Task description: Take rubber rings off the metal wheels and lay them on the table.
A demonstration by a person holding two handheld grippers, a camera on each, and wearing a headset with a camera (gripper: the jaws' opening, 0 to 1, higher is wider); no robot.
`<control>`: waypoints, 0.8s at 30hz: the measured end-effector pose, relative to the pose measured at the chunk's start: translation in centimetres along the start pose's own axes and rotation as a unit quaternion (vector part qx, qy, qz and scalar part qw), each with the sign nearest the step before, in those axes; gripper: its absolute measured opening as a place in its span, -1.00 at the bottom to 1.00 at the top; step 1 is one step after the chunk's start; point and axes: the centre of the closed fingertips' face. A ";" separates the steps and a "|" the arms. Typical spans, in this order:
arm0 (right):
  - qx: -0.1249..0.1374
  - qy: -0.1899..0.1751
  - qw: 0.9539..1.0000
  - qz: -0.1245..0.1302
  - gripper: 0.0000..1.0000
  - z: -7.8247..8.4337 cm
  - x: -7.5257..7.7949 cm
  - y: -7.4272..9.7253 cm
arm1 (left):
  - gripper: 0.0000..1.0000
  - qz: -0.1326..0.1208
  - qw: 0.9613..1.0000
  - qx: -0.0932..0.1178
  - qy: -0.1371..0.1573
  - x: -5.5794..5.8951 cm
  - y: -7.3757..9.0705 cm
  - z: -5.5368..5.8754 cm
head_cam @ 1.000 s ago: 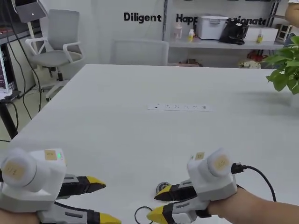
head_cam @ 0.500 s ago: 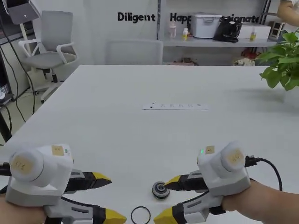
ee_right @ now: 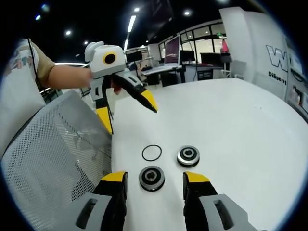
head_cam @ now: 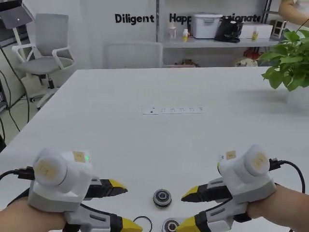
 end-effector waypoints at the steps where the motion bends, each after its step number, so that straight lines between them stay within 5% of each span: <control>1: -0.001 0.000 1.000 -0.001 -0.13 0.1 0.0 0.0 | 0.13 0.001 1.000 -0.001 0.000 0.0 -0.2 0.0; 24: -0.029 -0.005 0.999 -0.025 -0.37 3.0 -0.1 -1.2 | -0.01 0.049 0.998 -0.044 -0.021 1.2 -4.6 1.3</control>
Point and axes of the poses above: the centre of the closed fingertips' face, and the gripper's own axes: y roughly backward along the fingers, x roughly to its right, z roughly out of its underside, and after that the axes turned 7 degrees about x, right-handed
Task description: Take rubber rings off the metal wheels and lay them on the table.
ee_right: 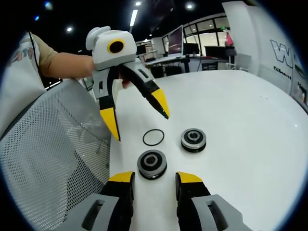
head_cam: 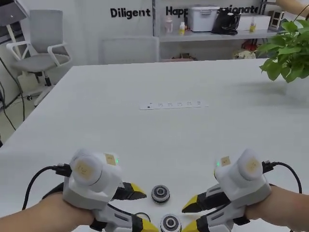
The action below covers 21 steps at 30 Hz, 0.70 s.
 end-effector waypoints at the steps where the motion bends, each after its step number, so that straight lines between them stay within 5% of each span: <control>1: 0.000 0.000 1.000 -0.001 -0.37 0.1 0.0 -0.1 | -0.02 0.002 1.000 -0.001 -0.001 0.1 -0.2 0.0; 21: 0.001 0.016 1.000 -0.003 -0.59 0.5 -0.1 -0.9 | -0.34 0.036 0.999 -0.016 -0.002 1.6 -3.0 0.4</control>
Point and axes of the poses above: the centre of the closed fingertips' face, and the gripper's own axes: y roughly backward along the fingers, x roughly to its right, z roughly out of its underside, and after that the axes turned 7 degrees about x, right-handed
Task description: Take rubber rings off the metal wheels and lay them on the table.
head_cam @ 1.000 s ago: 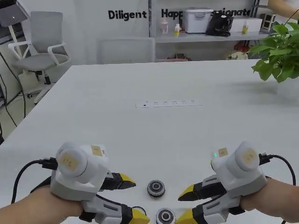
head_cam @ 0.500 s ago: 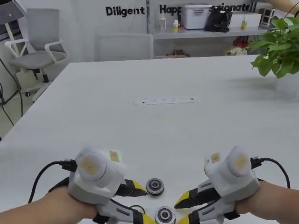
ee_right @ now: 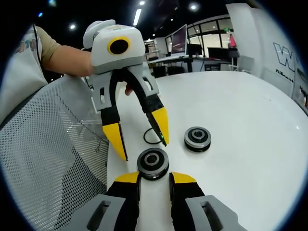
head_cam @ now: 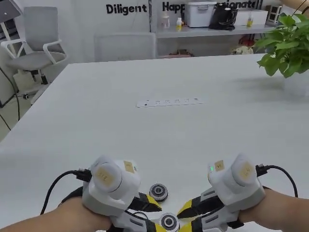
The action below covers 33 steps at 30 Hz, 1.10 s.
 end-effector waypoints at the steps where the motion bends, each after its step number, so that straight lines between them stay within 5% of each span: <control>1: 0.000 0.001 1.000 0.000 -0.60 0.0 0.0 0.0 | -0.35 0.001 1.000 0.000 0.002 0.1 -0.1 0.0; 9: 0.003 0.005 1.000 0.000 -0.65 0.1 -0.1 0.0 | -0.51 -0.012 1.000 0.006 0.008 -0.3 -0.4 0.2; 14: 0.003 0.010 1.000 0.002 -0.67 0.2 0.0 -0.1 | -0.53 -0.023 0.998 -0.005 -0.049 -0.3 -0.5 0.3; 20: 0.003 0.012 1.000 0.008 -0.72 0.2 0.1 -0.1 | -0.60 -0.021 0.998 -0.009 -0.065 0.1 -0.6 0.2; 33: 0.003 0.010 1.000 0.013 -0.73 0.2 0.2 -0.1 | -0.72 -0.043 0.999 0.022 -0.009 -0.6 -0.7 0.2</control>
Point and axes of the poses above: the centre of the closed fingertips' face, and the gripper's own axes: y roughly backward along the fingers, x roughly to its right, z roughly out of its underside, and after that the axes turned 7 degrees about x, right-handed
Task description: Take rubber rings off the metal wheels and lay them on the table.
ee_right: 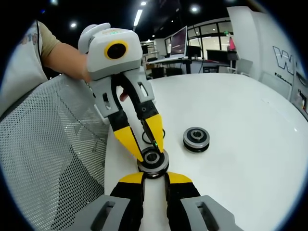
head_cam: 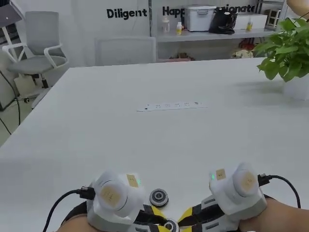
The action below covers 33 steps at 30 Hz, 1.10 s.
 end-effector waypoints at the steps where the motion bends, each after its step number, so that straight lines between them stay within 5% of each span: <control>1: -0.003 0.002 1.000 0.001 -0.73 0.0 -0.1 0.0 | -0.72 -0.001 1.000 0.001 0.001 0.0 0.0 0.0; 21: 0.004 -0.033 0.999 0.002 -0.81 0.1 0.0 0.1 | -0.73 -0.011 1.000 -0.006 -0.012 0.1 0.0 0.1; 25: 0.007 -0.059 0.998 0.003 -0.98 0.4 0.3 0.2 | -0.73 -0.009 1.000 -0.004 -0.011 0.1 0.0 0.1; 29: -0.009 -0.031 0.999 0.007 -0.98 0.2 -0.1 0.1 | -0.73 -0.012 1.000 -0.009 -0.012 0.2 0.0 0.1; 33: 0.001 -0.061 0.998 0.016 -1.00 0.4 0.3 0.3 | -0.74 -0.014 1.000 -0.013 -0.018 0.1 0.0 0.1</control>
Point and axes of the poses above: the centre of the closed fingertips' face, and the gripper's own axes: y roughly backward along the fingers, x roughly to its right, z roughly out of its underside, and after that the axes turned 7 degrees about x, right-handed
